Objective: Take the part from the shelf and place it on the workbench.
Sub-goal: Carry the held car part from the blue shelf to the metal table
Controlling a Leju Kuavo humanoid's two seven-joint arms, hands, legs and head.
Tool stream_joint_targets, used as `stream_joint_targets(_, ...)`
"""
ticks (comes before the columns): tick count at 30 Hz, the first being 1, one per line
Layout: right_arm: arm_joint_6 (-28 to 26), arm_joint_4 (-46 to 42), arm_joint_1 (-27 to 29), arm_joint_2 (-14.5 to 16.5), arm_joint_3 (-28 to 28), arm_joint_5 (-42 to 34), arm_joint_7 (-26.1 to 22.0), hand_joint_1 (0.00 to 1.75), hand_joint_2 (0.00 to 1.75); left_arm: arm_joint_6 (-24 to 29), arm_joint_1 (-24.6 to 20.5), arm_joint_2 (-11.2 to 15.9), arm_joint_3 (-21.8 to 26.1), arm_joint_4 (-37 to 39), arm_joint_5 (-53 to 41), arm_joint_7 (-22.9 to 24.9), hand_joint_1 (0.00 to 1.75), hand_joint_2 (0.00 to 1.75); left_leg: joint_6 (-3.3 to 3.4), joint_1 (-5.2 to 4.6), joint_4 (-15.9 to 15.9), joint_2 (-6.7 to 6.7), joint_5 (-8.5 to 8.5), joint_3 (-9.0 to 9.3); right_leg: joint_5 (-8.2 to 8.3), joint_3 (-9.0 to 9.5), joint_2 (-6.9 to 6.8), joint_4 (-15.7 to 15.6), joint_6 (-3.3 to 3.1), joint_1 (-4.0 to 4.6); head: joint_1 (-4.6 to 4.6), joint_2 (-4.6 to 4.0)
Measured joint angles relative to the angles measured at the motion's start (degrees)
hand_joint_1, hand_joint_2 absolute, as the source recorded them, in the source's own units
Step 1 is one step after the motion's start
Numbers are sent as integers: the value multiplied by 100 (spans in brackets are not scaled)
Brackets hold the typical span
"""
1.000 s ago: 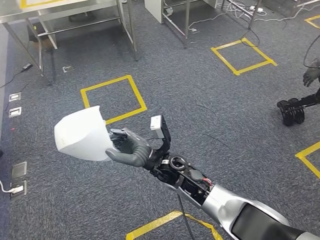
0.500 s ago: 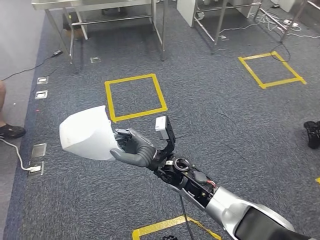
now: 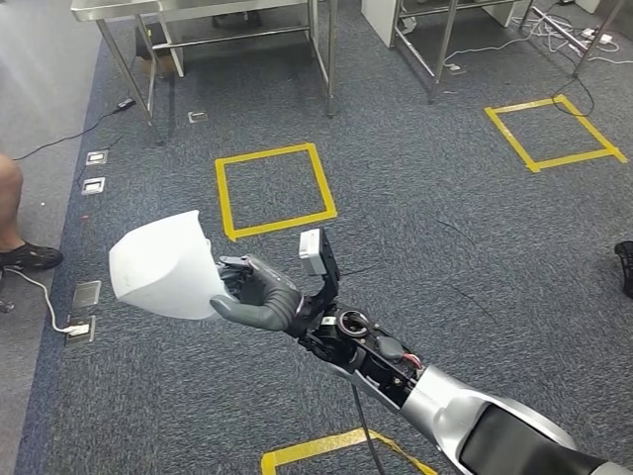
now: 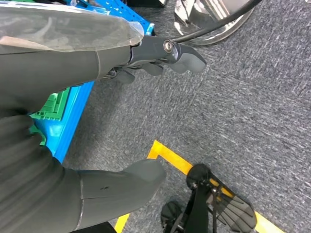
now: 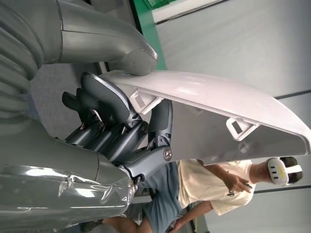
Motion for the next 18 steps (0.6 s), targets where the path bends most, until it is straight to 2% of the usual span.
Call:
stream_joint_targets(2, -22, 0, -1, 0, 1, 16, -2, 175, 175, -1, 0, 4, 0, 0, -13, 14, 0, 175, -19, -2, 3, 0, -7, -1, -3, 1, 0, -4, -3, -7, -8, 0)
stream_joint_targets(5, -30, -11, -4, 2, 2, 27, -7, 175, 175, -6, -7, 23, -1, -1, -43, 29, 0, 175, 35, -10, -12, 12, -18, 15, 6, 24, 13, -54, 25, -16, -30, 0)
stream_joint_targets(7, -33, -36, -7, 3, 5, 31, -10, 175, 175, -9, -12, 20, -1, -2, -54, 29, 0, 175, 49, 32, -193, 51, 28, 136, -43, 36, -43, -7, 56, 8, -20, 0)
stream_joint_targets(8, -33, -46, -18, 4, 9, 30, -11, 175, 175, -10, -12, 16, -2, -2, -59, 29, 0, 175, 55, 56, -289, 79, 52, 207, -146, -31, -97, 161, 78, 17, 0, 0)
stream_joint_targets(9, -34, -50, -27, 3, 15, 31, -12, 175, 175, -11, -10, 14, -2, -2, -67, 30, 0, 175, 55, 74, -349, 104, 62, 261, -306, -173, -160, 468, 103, 7, 25, 0)
stream_joint_targets(11, -37, -49, -31, -1, 28, 32, -13, 175, 175, -11, -8, 14, -2, -2, -83, 31, 0, 175, 54, 82, -363, 137, 44, 296, -625, -586, -223, 1242, 172, -37, 64, 0)
stream_joint_targets(12, -40, -49, -19, -4, 35, 34, -13, 175, 175, -10, -8, 14, -2, -2, -86, 32, 0, 175, 41, 90, -348, 143, 24, 302, -669, -729, -234, 1484, 211, -66, 74, 0)
stream_joint_targets(13, -42, -48, -9, -7, 43, 36, -13, 175, 175, -10, -5, 13, -2, -2, -86, 32, 0, 175, 18, 105, -322, 146, -3, 307, -598, -768, -241, 1509, 251, -97, 81, 0)
stream_joint_targets(14, -43, -48, -4, -9, 49, 37, -13, 175, 175, -10, -3, 12, -2, -2, -86, 32, 0, 175, -14, 128, -280, 143, -40, 311, -424, -690, -246, 1306, 294, -128, 85, 0)
stream_joint_targets(15, -44, -48, -4, -9, 54, 39, -13, 175, 175, -10, -2, 10, -2, -2, -86, 32, 0, 175, -56, 154, -217, 138, -92, 312, -196, -515, -246, 916, 340, -163, 90, 0)
stream_joint_targets(16, -44, -48, -5, -9, 56, 39, -13, 175, 175, -9, 0, 19, -2, -1, -87, 32, 0, 175, -103, 180, -154, 131, -147, 306, -53, -345, -219, 567, 378, -182, 99, 0)
stream_joint_targets(17, -43, -51, -8, -6, 59, 42, -14, 175, 175, -8, -3, 28, -2, 0, -87, 32, 0, 175, -155, 187, -68, 124, -204, 288, 35, -214, -188, 290, 377, -193, 120, 0)
stream_joint_targets(18, -43, -54, -8, -4, 61, 47, -13, 175, 175, -7, -5, 37, -2, 1, -88, 32, 0, 175, -199, 186, -8, 112, -245, 265, 47, -150, -158, 161, 340, -193, 131, 0)
